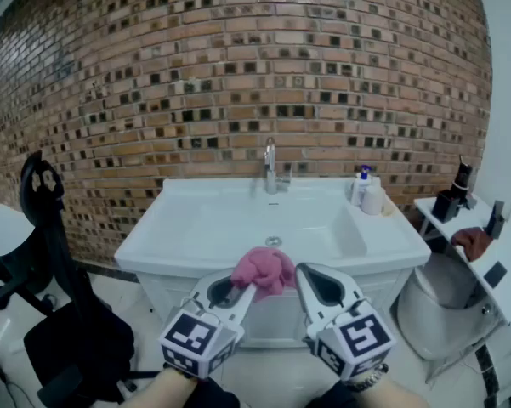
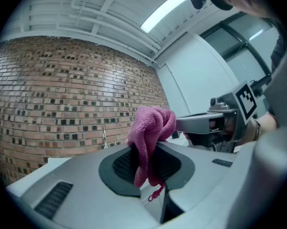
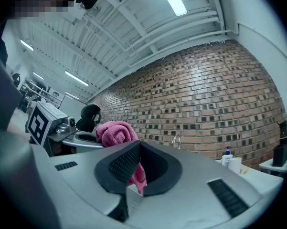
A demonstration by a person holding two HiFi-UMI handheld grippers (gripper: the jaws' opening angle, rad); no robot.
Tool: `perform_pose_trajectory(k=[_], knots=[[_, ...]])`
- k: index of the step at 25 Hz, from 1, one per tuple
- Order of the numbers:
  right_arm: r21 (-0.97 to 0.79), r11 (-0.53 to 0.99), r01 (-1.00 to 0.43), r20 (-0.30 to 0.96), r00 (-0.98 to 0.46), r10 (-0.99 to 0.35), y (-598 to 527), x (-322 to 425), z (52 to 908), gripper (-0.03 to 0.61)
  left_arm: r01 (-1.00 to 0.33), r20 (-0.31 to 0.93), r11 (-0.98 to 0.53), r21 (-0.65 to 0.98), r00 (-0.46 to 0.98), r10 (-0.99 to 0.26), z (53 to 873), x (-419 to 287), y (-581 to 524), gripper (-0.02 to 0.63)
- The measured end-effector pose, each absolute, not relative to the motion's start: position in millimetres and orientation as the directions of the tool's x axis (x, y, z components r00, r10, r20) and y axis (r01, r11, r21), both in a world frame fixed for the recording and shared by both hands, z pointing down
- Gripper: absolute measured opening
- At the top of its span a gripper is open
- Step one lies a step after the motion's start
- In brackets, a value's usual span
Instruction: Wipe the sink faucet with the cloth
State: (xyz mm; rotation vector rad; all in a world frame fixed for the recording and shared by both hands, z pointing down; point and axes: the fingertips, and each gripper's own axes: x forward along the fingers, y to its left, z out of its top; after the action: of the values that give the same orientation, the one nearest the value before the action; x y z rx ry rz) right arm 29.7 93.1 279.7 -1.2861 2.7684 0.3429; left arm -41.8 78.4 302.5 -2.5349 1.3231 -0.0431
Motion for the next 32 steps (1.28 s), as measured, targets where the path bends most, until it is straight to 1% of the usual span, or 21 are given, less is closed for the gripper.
perform_pose_trajectory(k=[7, 17, 21, 28, 32], knots=[[0.16, 0.631, -0.759, -0.144, -0.65, -0.746, 67.0, 22.3, 282.0, 0.012, -0.804, -0.101, -0.544, -0.241, 0.578, -0.81, 293.6, -47.2, 55.4, 0.069], [0.167, 0.641, -0.749, -0.15, -0.662, -0.734, 21.1, 9.8, 276.7, 0.012, -0.803, -0.103, -0.535, -0.265, 0.575, -0.812, 290.0, -57.4, 7.9, 0.069], [0.17, 0.655, -0.737, -0.146, -0.676, -0.722, -0.2, 5.0, 272.9, 0.012, -0.812, -0.078, -0.523, -0.26, 0.557, -0.827, 284.2, -59.5, -9.2, 0.069], [0.167, 0.664, -0.728, -0.136, -0.684, -0.716, -38.1, 5.8, 264.9, 0.012, -0.812, -0.099, -0.509, -0.284, 0.553, -0.827, 267.3, -59.1, -49.8, 0.069], [0.17, 0.655, -0.736, -0.136, -0.676, -0.724, -54.8, 10.8, 266.2, 0.012, -0.811, -0.09, -0.514, -0.281, 0.555, -0.827, 267.3, -55.2, -68.0, 0.069]])
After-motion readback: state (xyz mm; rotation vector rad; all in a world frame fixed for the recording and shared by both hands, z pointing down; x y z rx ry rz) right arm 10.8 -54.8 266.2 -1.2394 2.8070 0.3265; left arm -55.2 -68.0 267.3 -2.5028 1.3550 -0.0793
